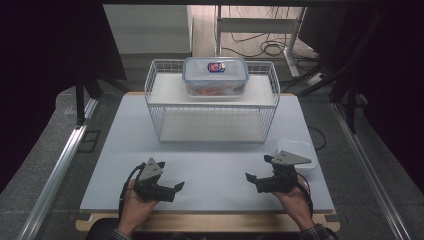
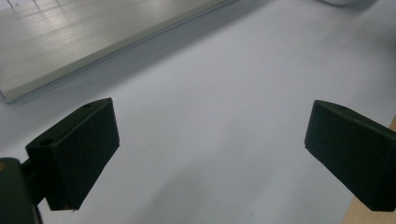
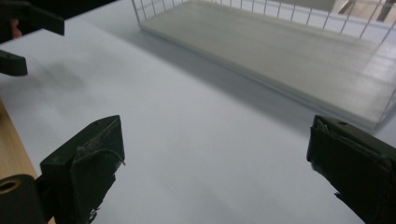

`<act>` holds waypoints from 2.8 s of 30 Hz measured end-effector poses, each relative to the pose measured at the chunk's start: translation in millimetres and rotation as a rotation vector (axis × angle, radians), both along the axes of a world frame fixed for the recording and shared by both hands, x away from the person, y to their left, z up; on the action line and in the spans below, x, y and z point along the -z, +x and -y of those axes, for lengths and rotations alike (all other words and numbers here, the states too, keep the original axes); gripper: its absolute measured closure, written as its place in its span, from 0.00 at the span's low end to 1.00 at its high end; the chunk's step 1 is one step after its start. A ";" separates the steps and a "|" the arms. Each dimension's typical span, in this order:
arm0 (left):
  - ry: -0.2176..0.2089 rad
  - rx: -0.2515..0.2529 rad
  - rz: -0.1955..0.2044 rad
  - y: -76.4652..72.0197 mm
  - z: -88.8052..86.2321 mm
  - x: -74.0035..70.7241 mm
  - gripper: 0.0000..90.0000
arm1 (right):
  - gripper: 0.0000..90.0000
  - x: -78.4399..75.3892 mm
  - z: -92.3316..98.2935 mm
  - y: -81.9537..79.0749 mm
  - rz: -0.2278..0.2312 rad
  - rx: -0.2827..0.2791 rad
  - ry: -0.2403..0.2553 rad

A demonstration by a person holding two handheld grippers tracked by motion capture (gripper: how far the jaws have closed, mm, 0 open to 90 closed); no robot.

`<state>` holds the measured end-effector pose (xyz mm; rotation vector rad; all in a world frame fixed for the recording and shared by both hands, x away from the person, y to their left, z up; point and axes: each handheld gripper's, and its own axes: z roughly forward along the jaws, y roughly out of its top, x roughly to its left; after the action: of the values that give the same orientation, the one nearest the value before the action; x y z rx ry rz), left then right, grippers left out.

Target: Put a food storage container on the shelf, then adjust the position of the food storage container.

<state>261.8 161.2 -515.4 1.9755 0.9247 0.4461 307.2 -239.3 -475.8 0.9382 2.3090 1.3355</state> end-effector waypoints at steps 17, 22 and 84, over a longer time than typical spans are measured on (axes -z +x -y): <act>-0.006 -0.011 -0.023 6.4 -5.9 4.0 0.03 | 0.01 15.2 12.0 13.3 -0.061 0.093 -0.036; -0.008 -0.015 -0.031 7.6 -5.8 4.6 0.03 | 0.00 12.0 18.7 19.1 -0.073 0.125 -0.049; 0.031 -0.004 -0.048 11.1 -1.0 8.2 0.03 | 0.98 -8.6 158.1 52.5 -0.032 0.545 -0.165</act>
<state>272.8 162.2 -523.6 2.0202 0.9576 0.4186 359.8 -397.4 -467.2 1.4032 1.9387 0.8935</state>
